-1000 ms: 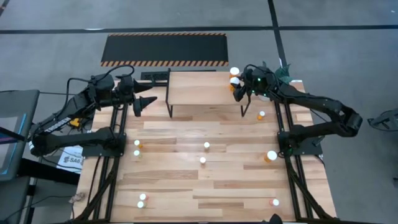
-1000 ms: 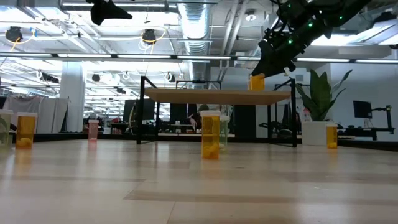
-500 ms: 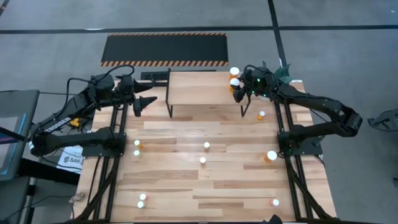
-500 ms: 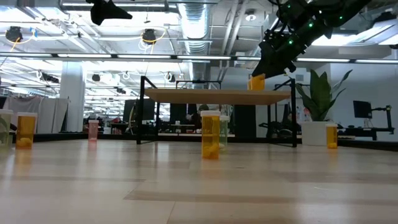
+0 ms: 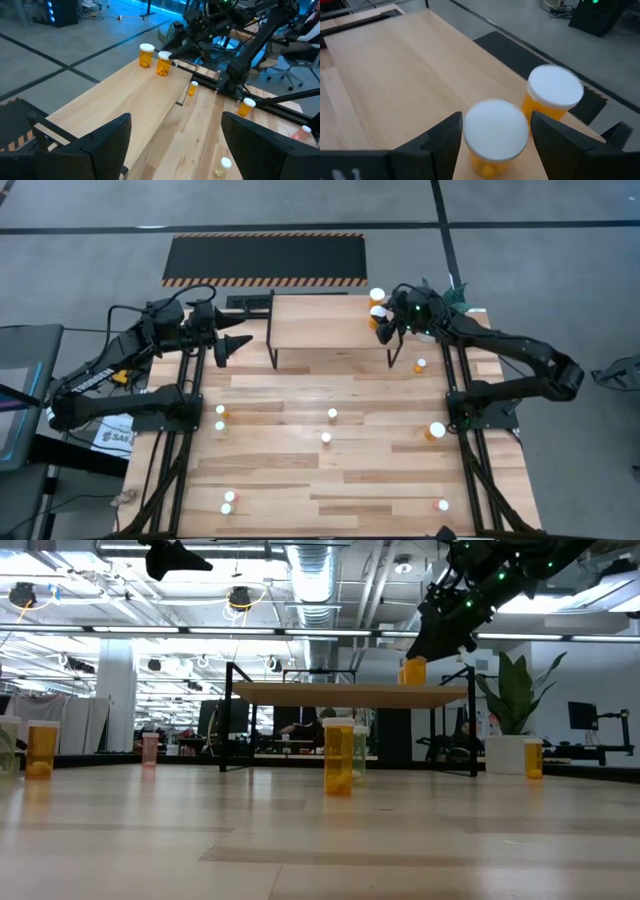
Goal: Pick and place medicine bottles onto shelf by color
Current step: Put the top large orange pill bottle on the shelf aligned with the other large orange pill bottle, then put the large orange pill bottle on the shelf aligned with the other large orange pill bottles
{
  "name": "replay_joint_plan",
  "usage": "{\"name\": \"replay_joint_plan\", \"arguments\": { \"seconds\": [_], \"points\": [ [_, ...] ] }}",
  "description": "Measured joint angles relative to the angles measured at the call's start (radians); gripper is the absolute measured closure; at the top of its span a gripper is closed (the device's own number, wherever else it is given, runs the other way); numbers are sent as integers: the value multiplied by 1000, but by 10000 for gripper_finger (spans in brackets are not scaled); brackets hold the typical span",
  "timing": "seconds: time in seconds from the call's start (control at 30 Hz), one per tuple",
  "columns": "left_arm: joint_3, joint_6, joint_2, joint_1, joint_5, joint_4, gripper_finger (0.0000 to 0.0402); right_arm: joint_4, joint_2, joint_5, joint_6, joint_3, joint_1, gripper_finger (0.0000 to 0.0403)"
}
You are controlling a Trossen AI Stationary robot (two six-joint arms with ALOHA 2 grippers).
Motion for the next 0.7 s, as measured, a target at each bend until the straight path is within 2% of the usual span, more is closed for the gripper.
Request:
{"name": "replay_joint_plan", "arguments": {
  "seconds": [0.3,0.4,0.57,0.7],
  "points": [
    [0,1,0,0,0,0,105,-93,-54,-10,-12,109,12,146],
    [0,10,0,0,0,0,105,-163,-77,-97,32,165,48,146],
    [0,52,0,0,0,0,105,-458,-121,-283,240,234,180,146],
    [0,105,0,0,0,2,105,-754,-156,-322,496,236,383,146]
  ]
}}
